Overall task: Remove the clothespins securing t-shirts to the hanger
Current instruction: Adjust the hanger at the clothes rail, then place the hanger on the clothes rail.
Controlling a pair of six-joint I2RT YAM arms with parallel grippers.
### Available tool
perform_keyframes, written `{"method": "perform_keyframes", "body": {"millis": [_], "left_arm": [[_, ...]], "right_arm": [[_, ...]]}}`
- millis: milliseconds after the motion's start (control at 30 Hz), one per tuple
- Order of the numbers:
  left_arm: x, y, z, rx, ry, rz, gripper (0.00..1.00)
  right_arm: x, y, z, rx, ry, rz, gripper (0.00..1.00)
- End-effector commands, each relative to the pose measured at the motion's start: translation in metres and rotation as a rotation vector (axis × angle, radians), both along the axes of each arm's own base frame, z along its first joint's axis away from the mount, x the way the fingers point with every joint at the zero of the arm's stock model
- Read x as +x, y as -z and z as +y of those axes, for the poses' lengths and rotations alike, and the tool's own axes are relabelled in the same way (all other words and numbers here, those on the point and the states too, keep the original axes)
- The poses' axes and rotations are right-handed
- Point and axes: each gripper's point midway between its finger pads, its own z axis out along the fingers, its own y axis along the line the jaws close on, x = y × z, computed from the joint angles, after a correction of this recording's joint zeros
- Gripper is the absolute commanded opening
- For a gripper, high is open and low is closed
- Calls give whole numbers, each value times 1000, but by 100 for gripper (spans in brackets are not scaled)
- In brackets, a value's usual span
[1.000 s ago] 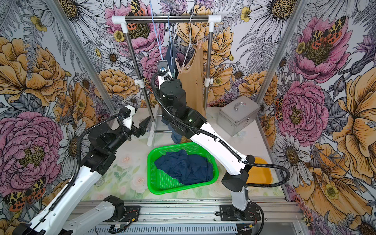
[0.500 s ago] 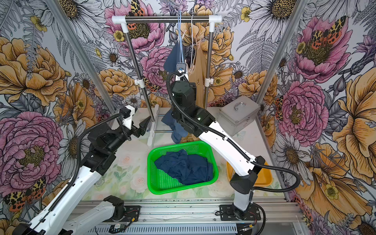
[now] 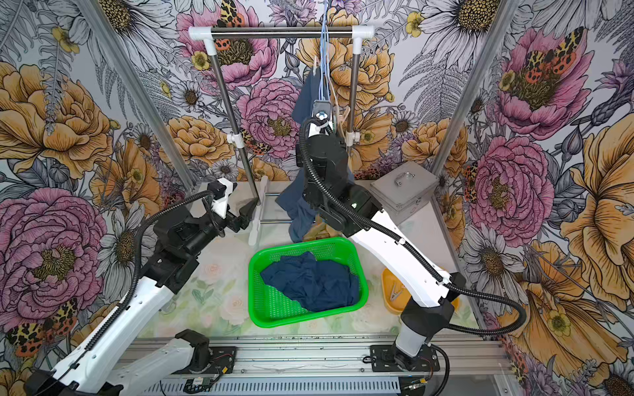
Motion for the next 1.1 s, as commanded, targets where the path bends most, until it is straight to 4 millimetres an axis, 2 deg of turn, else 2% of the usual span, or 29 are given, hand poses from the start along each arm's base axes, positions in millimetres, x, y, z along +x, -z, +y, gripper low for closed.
{"method": "perform_keyframes", "body": {"millis": [0, 167, 267, 367, 600, 767, 800, 867, 1067], "left_arm": [[-3, -11, -4, -28, 19, -18, 78], [-4, -14, -4, -28, 18, -26, 78], [-4, -13, -4, -28, 18, -23, 78], [-2, -12, -2, -24, 9, -24, 78], [5, -17, -6, -63, 20, 2, 78], [12, -42, -14, -93, 53, -31, 78], [13, -47, -16, -94, 58, -36, 78], [16, -54, -18, -95, 65, -48, 78], [21, -62, -23, -95, 75, -58, 78]], "right_arm": [[8, 4, 30, -9, -61, -6, 0], [19, 4, 58, 21, -129, -16, 0], [23, 10, 74, 20, -165, -10, 0], [33, 16, 80, 25, -178, -1, 0], [67, 23, 84, 89, -221, 15, 0], [84, 28, 84, 150, -258, 23, 0], [95, 28, 72, 157, -243, 21, 0], [103, 31, 69, 179, -252, 27, 0], [126, 59, 60, 199, -225, 94, 0]]}}
